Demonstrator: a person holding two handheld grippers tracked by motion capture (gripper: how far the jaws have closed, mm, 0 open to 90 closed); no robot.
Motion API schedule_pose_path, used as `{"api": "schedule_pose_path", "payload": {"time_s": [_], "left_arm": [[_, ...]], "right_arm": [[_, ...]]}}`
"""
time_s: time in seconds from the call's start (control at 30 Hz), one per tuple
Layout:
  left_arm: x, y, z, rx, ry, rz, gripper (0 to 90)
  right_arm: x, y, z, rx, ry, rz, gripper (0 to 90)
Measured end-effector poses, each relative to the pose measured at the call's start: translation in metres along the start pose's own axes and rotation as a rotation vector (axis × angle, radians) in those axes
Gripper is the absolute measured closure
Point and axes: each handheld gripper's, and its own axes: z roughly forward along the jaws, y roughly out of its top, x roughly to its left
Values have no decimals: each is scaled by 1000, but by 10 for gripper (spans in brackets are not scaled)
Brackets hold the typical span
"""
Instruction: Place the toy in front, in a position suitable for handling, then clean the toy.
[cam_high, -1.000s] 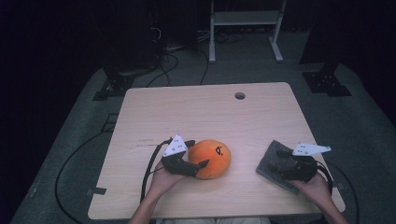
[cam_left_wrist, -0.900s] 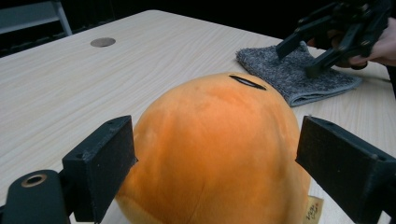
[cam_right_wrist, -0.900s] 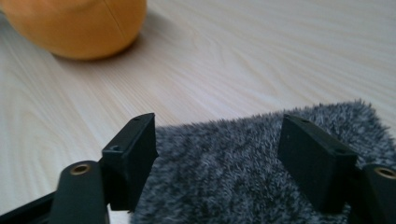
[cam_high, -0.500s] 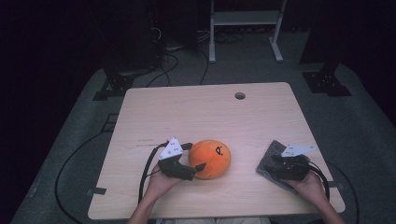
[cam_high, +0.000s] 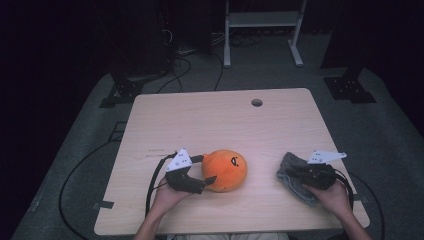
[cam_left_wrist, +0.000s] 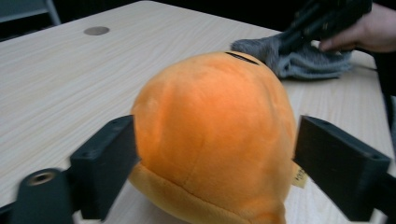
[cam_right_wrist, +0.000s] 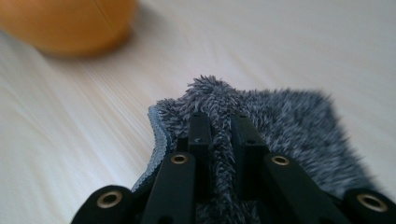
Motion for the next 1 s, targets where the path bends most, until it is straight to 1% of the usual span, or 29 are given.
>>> {"api": "schedule_pose_path", "payload": {"time_s": [0.03, 0.07, 0.1, 0.17, 0.23, 0.33, 0.4, 0.5, 0.53, 0.6, 0.67, 0.73, 0.83, 0.87, 0.93, 1.0], "left_arm": [[0, 0, 1, 3, -6, 4, 155], [0, -1, 2, 6, -17, 4, 196], [-1, -1, 3, 13, -20, 7, 224], [-1, -1, 5, 28, -12, 19, 234], [0, -2, 6, 31, -11, 21, 263], [2, -2, 7, 33, -12, 13, 298], [3, -3, 8, 36, -8, 13, 312], [4, -3, 10, 34, -5, 17, 327], [4, -4, 10, 33, -3, 16, 329], [5, -4, 11, 30, -3, 8, 329], [5, -4, 12, 29, -3, 5, 329], [5, -4, 12, 27, -1, 6, 329], [5, -3, 13, 26, -3, 4, 329], [6, -3, 14, 22, -3, 1, 329], [6, -3, 15, 21, -4, 0, 329], [7, -3, 15, 23, -9, -6, 329]], "right_arm": [[4, 7, -3, -41, 18, -8, 796], [9, 14, -6, -69, 38, -20, 796], [15, 22, -8, -98, 58, -37, 795], [27, 38, -11, -147, 93, -82, 795], [40, 51, -10, -177, 130, -111, 795], [57, 67, -1, -197, 175, -153, 792], [68, 76, 9, -203, 206, -181, 792], [84, 86, 23, -192, 226, -229, 792], [88, 89, 27, -191, 232, -246, 791], [95, 95, 34, -190, 250, -259, 792], [100, 98, 41, -190, 254, -275, 791], [103, 100, 49, -182, 261, -281, 789], [106, 98, 59, -168, 255, -293, 785], [107, 97, 61, -162, 250, -294, 783], [107, 94, 67, -145, 233, -316, 784], [104, 87, 71, -140, 220, -315, 785]]}}
